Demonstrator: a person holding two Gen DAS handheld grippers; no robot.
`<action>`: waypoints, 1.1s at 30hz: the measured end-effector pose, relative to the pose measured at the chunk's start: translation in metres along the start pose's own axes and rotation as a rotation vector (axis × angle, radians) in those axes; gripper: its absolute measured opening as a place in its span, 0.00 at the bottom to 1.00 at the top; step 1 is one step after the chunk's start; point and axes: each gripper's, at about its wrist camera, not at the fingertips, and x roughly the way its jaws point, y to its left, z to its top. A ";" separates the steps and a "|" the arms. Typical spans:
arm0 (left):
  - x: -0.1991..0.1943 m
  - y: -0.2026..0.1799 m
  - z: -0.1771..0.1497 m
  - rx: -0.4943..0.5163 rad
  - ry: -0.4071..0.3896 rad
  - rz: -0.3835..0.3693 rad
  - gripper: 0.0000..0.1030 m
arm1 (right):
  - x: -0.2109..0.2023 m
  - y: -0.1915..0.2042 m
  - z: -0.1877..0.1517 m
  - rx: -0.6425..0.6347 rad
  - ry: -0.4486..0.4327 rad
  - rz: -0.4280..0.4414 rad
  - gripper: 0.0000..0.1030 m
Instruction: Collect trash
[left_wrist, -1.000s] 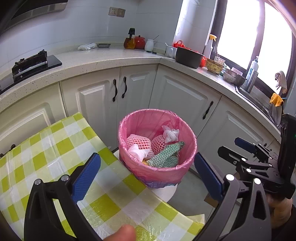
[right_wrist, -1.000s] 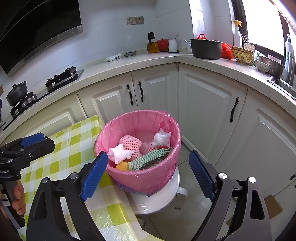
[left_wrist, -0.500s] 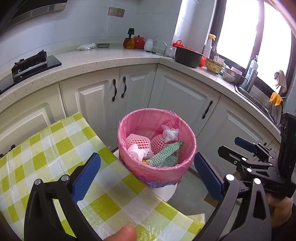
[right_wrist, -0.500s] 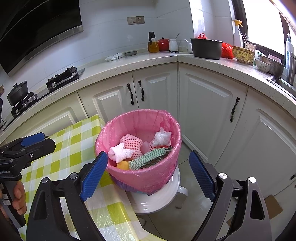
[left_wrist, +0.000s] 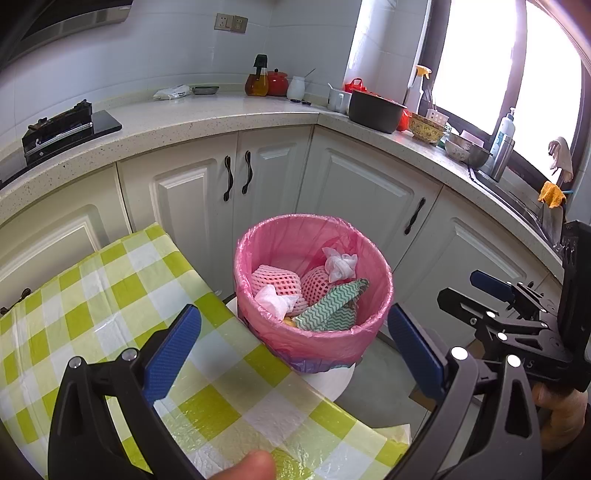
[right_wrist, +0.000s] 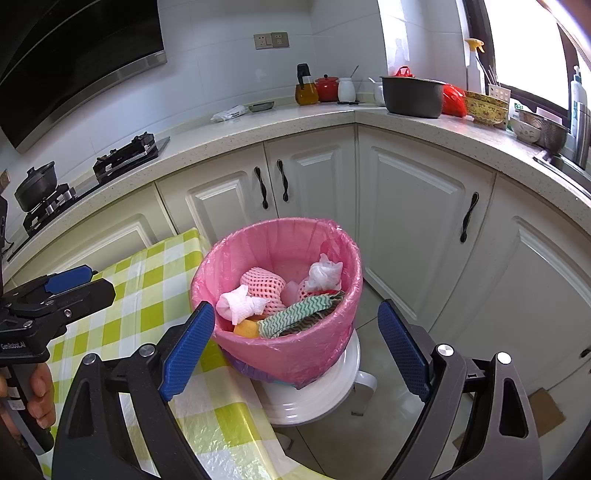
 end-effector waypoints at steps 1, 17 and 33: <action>0.001 0.001 0.000 0.000 0.000 0.000 0.95 | 0.000 0.000 0.000 -0.001 0.000 0.000 0.82; 0.001 0.000 -0.001 0.000 0.002 0.001 0.95 | 0.000 0.000 0.000 0.000 0.000 0.001 0.82; 0.002 0.000 -0.004 0.015 0.008 -0.004 0.95 | 0.000 0.000 0.000 0.001 0.002 0.000 0.82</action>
